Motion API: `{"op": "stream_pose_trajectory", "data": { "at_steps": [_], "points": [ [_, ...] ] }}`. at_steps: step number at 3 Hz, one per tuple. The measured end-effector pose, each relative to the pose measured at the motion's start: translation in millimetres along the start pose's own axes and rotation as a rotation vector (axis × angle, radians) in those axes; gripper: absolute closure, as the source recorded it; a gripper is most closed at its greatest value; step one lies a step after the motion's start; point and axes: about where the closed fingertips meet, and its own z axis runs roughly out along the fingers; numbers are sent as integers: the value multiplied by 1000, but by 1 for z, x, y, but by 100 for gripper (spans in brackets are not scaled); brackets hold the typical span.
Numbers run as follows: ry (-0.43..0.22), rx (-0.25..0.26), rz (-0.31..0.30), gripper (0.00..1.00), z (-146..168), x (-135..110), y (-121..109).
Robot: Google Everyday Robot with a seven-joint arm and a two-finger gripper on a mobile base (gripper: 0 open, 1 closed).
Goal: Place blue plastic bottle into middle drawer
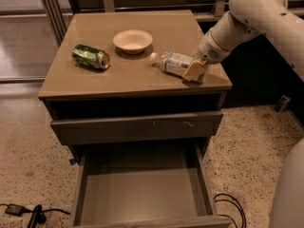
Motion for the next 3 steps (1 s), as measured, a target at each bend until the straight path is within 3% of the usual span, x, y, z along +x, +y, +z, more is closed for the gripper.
{"op": "stream_pose_trajectory", "data": {
  "at_steps": [1,2,3],
  "points": [
    [-17,27,9,100,-11,3,0],
    [-67,75,2,100,-42,8,9],
    [-151,115,-26,100,-85,20,35]
  ]
}}
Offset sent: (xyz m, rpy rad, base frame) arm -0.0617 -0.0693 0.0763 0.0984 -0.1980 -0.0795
